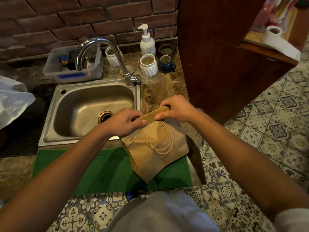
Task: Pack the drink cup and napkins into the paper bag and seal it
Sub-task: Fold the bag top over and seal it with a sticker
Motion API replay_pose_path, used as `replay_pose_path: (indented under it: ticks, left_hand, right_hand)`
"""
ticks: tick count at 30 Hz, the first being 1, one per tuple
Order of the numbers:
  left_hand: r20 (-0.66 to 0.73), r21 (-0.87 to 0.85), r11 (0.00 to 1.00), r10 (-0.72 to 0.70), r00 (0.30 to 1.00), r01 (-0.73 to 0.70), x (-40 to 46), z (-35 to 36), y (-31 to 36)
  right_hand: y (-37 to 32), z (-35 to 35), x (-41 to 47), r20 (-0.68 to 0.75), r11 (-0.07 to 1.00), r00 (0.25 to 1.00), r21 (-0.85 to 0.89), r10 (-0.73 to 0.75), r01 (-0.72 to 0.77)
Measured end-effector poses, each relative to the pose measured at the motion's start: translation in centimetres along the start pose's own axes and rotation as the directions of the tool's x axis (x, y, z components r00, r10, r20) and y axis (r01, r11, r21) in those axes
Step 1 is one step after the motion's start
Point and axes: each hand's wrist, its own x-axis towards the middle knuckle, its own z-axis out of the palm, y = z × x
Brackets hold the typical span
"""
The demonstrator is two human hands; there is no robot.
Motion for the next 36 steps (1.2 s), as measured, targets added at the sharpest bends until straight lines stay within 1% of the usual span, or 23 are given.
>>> replay_pose_path:
  ticks: [4,6,7,9,12,14,15,17,18,19,21,23,26,27,29,30,32,33,36]
  left_hand:
    - [0.024,-0.019,1.0,-0.005,1.0,0.006,-0.2,-0.1,-0.2]
    - [0.046,-0.037,0.999,-0.008,0.999,0.009,-0.3,0.0,-0.2]
    - [0.048,-0.048,0.999,-0.007,0.999,0.009,-0.4,-0.1,-0.1]
    - [0.048,-0.071,0.997,-0.01,0.999,0.013,-0.6,-0.5,-0.2]
    - [0.041,-0.109,0.994,-0.013,0.999,0.017,-1.0,-1.1,-0.8]
    - [0.024,-0.11,0.994,-0.003,1.0,0.005,-1.3,-1.1,-1.1]
    - [0.015,-0.109,0.994,0.001,1.0,0.0,-1.6,-1.1,-1.2]
    - [-0.003,-0.114,0.993,0.01,1.0,-0.01,-2.1,-1.0,-1.4]
    - [-0.015,-0.111,0.994,0.004,1.0,-0.006,-2.4,-1.0,-1.7]
    - [-0.032,-0.112,0.994,-0.007,0.999,0.003,-2.6,-1.0,-1.9]
    - [-0.081,-0.146,0.989,-0.036,0.996,0.024,-3.0,-1.0,-2.5]
    - [-0.12,-0.183,0.982,-0.058,0.991,0.036,-3.4,-0.8,-2.7]
    - [-0.149,-0.184,0.982,-0.061,0.987,0.032,-3.9,-0.4,-2.5]
    - [-0.153,-0.185,0.982,-0.069,0.986,0.04,-4.1,-0.2,-2.5]
    - [-0.161,-0.184,0.981,-0.09,0.983,0.06,-4.3,-0.1,-2.8]
    - [-0.168,-0.178,0.982,-0.099,0.981,0.068,-4.4,-0.1,-2.9]
    - [-0.181,-0.179,0.981,-0.111,0.977,0.079,-4.6,-0.1,-3.1]
    - [-0.186,-0.182,0.98,-0.118,0.976,0.083,-4.7,-0.1,-3.2]
    - [-0.191,-0.184,0.979,-0.128,0.973,0.092,-4.6,0.1,-3.2]
  right_hand:
    - [1.6,-0.6,-0.4,0.012,0.979,1.0,0.2,0.028,-0.03]
    - [2.4,-0.5,-0.8,0.04,0.95,0.998,0.306,0.055,-0.065]
    - [2.8,-0.5,-1.0,0.033,0.929,0.996,0.359,0.085,-0.091]
    - [3.9,-0.7,-1.4,-0.029,0.883,0.983,0.444,0.183,-0.151]
    - [5.7,-0.6,-2.0,-0.163,0.799,0.944,0.585,0.286,-0.141]
    - [6.7,-0.3,-2.4,-0.231,0.734,0.883,0.658,0.409,-0.169]
    - [7.5,-0.1,-2.6,-0.277,0.713,0.83,0.675,0.484,-0.191]
    - [10.0,0.2,-3.0,-0.368,0.698,0.677,0.648,0.638,-0.305]
    - [11.2,0.4,-3.5,-0.374,0.682,0.614,0.613,0.695,-0.399]
    - [12.3,0.7,-4.0,-0.343,0.65,0.573,0.571,0.744,-0.501]
    - [14.2,2.0,-4.8,-0.227,0.567,0.534,0.502,0.815,-0.653]
    - [14.8,3.6,-5.3,-0.137,0.522,0.531,0.5,0.836,-0.691]
    - [14.8,5.2,-5.3,0.014,0.407,0.521,0.606,0.853,-0.683]
    - [14.9,5.4,-5.1,0.048,0.376,0.517,0.63,0.854,-0.679]
    - [15.1,5.5,-4.8,0.055,0.35,0.503,0.653,0.863,-0.672]
    - [15.4,5.4,-4.7,0.024,0.373,0.499,0.635,0.866,-0.677]
    - [15.8,5.1,-4.6,-0.043,0.455,0.513,0.53,0.858,-0.716]
    - [16.1,5.0,-4.5,-0.07,0.478,0.518,0.505,0.852,-0.719]
    - [16.8,5.0,-4.4,-0.066,0.464,0.528,0.578,0.847,-0.672]
